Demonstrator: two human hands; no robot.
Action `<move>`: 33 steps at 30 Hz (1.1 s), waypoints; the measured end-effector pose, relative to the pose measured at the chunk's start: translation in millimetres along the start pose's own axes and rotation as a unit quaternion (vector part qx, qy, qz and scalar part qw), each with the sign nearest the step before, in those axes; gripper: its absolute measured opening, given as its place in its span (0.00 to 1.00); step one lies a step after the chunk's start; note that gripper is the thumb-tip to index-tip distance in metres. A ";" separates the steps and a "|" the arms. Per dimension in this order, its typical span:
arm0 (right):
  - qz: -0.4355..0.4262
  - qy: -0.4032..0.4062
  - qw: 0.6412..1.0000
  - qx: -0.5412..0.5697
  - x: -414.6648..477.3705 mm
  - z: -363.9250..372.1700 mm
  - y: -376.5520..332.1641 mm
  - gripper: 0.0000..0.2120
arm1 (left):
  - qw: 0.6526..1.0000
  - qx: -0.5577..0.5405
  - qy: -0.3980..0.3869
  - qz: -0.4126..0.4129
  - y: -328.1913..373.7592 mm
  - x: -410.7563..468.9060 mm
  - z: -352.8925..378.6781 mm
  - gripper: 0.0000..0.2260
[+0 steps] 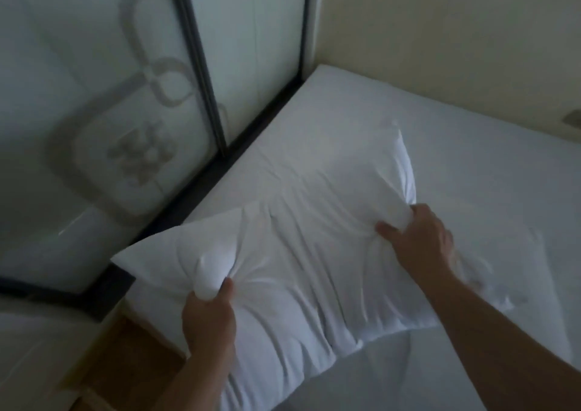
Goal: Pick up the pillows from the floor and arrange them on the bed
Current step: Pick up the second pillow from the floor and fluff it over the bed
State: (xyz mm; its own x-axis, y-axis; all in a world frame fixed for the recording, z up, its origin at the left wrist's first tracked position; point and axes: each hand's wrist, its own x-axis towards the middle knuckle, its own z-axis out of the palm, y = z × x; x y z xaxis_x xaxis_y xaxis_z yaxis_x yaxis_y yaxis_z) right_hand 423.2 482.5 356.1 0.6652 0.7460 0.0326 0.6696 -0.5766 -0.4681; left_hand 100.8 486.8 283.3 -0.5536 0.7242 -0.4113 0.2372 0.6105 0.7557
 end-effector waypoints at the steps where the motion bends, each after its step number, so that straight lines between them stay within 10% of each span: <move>1: -0.012 -0.007 1.000 0.018 16.1 2.9 4.0 0.30 | 1.000 0.019 0.002 -0.022 -4.6 7.8 12.0 0.28; 6: -0.005 -0.102 0.995 0.006 23.3 41.9 47.8 0.33 | 0.959 0.259 -0.040 -0.111 -31.2 35.1 39.6 0.29; 19: 0.320 -0.236 0.903 0.164 -19.2 200.7 48.0 0.52 | 0.814 0.442 -0.233 0.296 1.8 104.5 153.6 0.32; 26: 0.472 -0.198 0.844 0.160 14.5 278.7 14.2 0.65 | 0.764 0.539 -0.291 0.203 -3.2 179.6 207.2 0.59; 30: 0.412 -0.099 0.899 0.111 16.9 305.1 14.3 0.31 | 0.816 0.452 -0.195 0.303 -15.5 181.4 219.2 0.20; 33: 0.355 -0.002 0.928 0.111 27.7 293.6 -0.3 0.05 | 0.879 0.325 -0.157 0.311 -0.6 169.6 219.8 0.20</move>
State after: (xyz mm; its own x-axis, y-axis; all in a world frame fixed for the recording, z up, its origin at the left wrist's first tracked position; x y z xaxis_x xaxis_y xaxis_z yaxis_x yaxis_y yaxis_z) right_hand 344.4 601.2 97.9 0.9113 0.2063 -0.3562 -0.0211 -0.8408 -0.5409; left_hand 182.2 679.8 101.0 0.0683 0.9733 -0.2192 0.8789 0.0453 0.4749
